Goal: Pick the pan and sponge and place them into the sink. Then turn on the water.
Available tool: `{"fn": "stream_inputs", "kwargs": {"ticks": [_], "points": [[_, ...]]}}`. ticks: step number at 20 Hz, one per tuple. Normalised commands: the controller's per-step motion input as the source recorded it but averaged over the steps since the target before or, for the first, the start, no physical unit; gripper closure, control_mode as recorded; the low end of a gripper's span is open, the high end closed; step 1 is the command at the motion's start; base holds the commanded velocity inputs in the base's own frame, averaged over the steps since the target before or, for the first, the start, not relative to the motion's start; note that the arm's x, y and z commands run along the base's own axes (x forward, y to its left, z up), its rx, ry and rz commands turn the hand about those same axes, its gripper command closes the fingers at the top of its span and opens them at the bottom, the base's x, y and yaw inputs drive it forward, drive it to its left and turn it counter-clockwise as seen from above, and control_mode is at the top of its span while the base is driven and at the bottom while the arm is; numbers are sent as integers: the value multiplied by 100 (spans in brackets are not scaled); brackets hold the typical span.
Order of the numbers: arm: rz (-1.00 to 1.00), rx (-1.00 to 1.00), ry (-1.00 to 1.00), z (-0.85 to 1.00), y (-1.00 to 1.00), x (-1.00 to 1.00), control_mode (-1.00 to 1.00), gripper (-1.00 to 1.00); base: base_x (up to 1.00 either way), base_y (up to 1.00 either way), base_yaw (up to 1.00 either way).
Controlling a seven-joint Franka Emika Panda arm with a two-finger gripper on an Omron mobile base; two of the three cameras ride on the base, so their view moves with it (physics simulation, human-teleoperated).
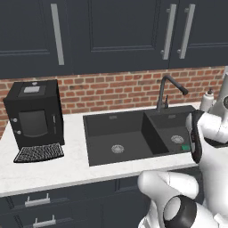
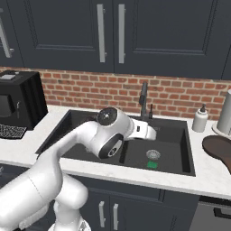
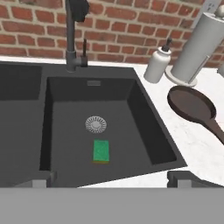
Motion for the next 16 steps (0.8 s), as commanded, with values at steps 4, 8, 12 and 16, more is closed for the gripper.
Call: {"fn": "stream_inputs", "kwargs": {"ticks": [4, 8, 12, 16], "points": [[-5, -7, 0, 82, 74, -41, -100, -100, 0, 0, 0], [-5, -4, 0, 62, 74, -38, -100, -100, 0, 0, 0], [-3, 0, 0, 45, 75, -19, -100, -100, 0, 0, 0], [0, 0, 5, 15, 58, -9, -100, -100, 0, 0, 0]]}}
